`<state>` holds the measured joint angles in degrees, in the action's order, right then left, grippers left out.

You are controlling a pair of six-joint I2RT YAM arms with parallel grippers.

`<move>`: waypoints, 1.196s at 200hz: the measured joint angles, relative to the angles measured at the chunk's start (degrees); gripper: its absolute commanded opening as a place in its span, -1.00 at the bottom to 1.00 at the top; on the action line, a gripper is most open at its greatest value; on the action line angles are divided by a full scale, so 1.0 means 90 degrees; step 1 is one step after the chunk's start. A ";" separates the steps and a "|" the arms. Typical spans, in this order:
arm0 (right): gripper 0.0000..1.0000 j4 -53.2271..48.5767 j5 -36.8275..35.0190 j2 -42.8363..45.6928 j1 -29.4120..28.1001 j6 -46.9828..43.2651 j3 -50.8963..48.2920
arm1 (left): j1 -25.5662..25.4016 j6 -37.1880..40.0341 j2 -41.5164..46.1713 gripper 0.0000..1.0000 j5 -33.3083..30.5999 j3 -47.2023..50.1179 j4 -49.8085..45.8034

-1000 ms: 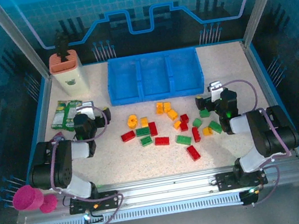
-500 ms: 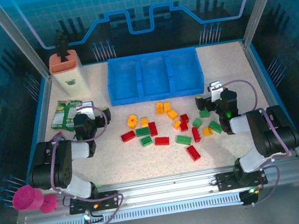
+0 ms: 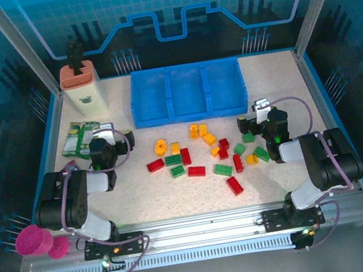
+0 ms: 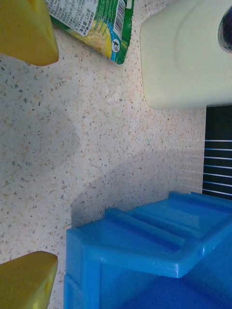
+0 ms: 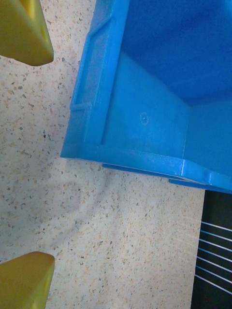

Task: Sort the legos into containers by color
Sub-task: Pick up the lego from the middle-right of the table.

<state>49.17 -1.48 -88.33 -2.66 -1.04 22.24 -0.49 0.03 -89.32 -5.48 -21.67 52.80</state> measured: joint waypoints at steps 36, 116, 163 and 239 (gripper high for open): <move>1.00 0.0000 0.0000 0.0002 0.0000 0.0000 0.0000 | 0.0000 0.0000 0.0000 0.99 0.0000 0.0000 -0.0002; 1.00 0.0000 0.0005 0.0002 0.0000 0.0000 0.0000 | 0.0000 0.0000 0.0000 0.99 0.0000 0.0000 -0.0002; 1.00 -0.0403 -0.0311 0.0328 -0.0165 -0.0012 0.0015 | 0.0000 0.0000 0.0000 0.99 0.0000 0.0000 -0.0002; 1.00 -0.5005 -0.1394 0.2268 -0.0712 0.1702 0.2414 | -0.0080 -0.0073 0.1297 0.99 -0.0104 -0.0452 -0.2038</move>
<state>4.12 -14.02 -67.92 -9.06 14.28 43.97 -1.21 -0.62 -77.65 -6.42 -25.74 34.46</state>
